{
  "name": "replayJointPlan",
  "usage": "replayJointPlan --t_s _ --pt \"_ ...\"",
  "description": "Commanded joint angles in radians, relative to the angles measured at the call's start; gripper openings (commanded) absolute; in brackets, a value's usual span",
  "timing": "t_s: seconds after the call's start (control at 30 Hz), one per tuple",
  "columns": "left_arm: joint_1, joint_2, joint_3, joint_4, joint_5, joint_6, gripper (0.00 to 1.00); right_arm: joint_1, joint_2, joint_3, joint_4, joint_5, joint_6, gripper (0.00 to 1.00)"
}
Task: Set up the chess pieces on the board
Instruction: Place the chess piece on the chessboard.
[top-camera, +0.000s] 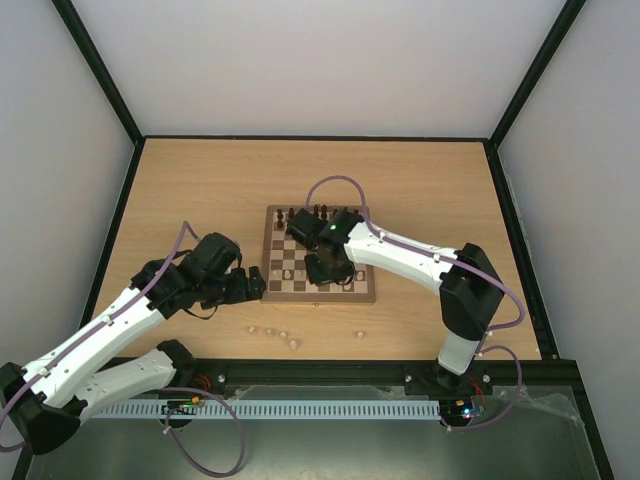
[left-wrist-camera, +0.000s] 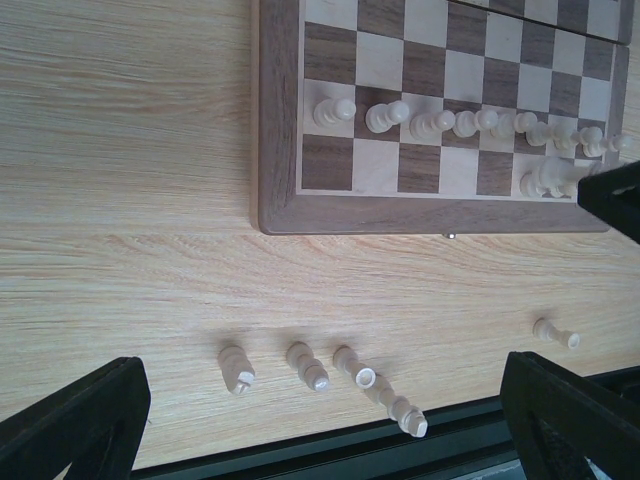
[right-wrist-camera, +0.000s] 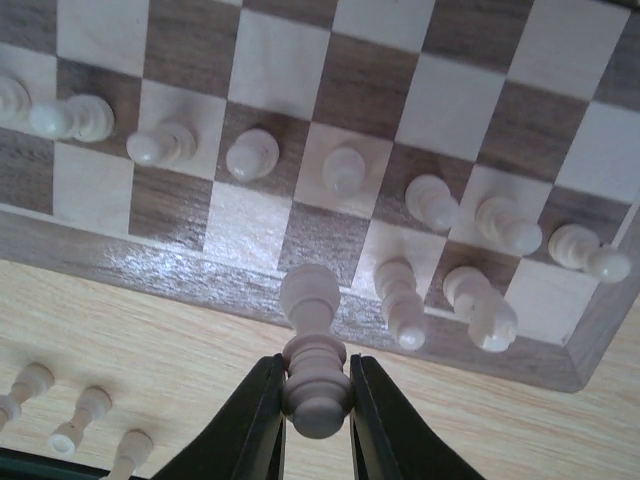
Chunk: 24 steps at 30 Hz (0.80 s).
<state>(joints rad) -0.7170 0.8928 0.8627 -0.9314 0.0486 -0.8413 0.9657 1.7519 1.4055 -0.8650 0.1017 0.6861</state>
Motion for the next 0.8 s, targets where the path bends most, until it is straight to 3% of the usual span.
replayJointPlan --t_s 0.0,0.77 --pt "-0.002 0.004 0.006 0.003 0.007 0.008 0.99 -0.018 0.047 0.058 -0.080 0.007 -0.060 0.17" --pt "-0.001 0.006 -0.011 0.008 0.002 0.010 0.99 -0.020 0.124 0.045 -0.085 0.038 -0.088 0.18"
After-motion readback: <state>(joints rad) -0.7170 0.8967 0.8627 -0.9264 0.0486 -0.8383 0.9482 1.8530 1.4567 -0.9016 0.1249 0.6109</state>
